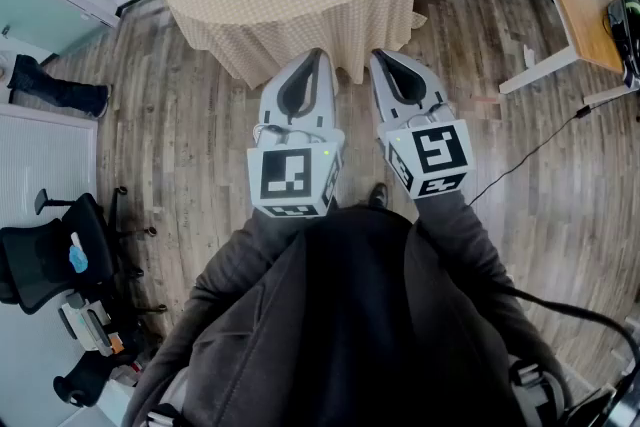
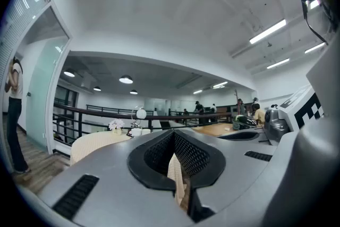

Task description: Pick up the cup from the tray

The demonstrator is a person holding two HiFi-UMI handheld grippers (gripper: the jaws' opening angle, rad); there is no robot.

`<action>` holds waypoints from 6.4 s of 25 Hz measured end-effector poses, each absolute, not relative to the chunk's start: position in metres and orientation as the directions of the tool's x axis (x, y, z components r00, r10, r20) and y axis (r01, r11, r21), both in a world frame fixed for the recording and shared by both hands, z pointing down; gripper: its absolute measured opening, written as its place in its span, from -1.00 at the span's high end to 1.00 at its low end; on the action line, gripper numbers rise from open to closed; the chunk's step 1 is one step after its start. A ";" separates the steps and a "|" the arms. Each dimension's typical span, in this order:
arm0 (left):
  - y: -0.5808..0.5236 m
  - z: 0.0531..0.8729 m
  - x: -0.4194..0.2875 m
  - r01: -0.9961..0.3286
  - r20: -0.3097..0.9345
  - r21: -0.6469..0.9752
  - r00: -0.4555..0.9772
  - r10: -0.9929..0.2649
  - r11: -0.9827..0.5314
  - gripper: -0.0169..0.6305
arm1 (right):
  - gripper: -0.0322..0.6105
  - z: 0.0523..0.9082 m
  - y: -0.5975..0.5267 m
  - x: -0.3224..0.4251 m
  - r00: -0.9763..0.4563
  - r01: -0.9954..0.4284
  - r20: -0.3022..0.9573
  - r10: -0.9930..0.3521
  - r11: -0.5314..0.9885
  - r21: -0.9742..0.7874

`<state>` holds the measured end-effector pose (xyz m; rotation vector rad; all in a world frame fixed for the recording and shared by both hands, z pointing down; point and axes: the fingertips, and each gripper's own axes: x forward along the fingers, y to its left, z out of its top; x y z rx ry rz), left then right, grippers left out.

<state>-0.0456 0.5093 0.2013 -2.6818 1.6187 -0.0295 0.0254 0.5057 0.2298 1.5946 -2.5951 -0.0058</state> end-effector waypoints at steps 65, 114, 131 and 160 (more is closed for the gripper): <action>0.287 0.248 -0.081 -0.849 0.082 0.121 0.524 -0.848 -0.514 0.94 | 0.88 0.259 0.274 -0.011 -0.445 -0.891 0.197 -0.874 0.453 -0.003; 0.021 0.244 0.057 -0.895 0.145 -0.019 0.439 -0.887 -0.446 0.94 | 0.87 0.259 -0.004 0.108 -0.568 -0.823 0.090 -0.818 0.566 -0.045; -0.090 0.318 0.009 -0.896 0.222 0.166 0.441 -0.870 -0.412 0.94 | 0.21 0.348 -0.121 0.076 -0.511 -0.855 0.272 -0.815 0.515 -0.061; -0.136 0.394 -0.038 -0.913 0.348 0.277 0.387 -0.854 -0.301 0.94 | -0.27 0.400 -0.216 0.027 -0.556 -0.778 0.352 -0.752 0.621 0.096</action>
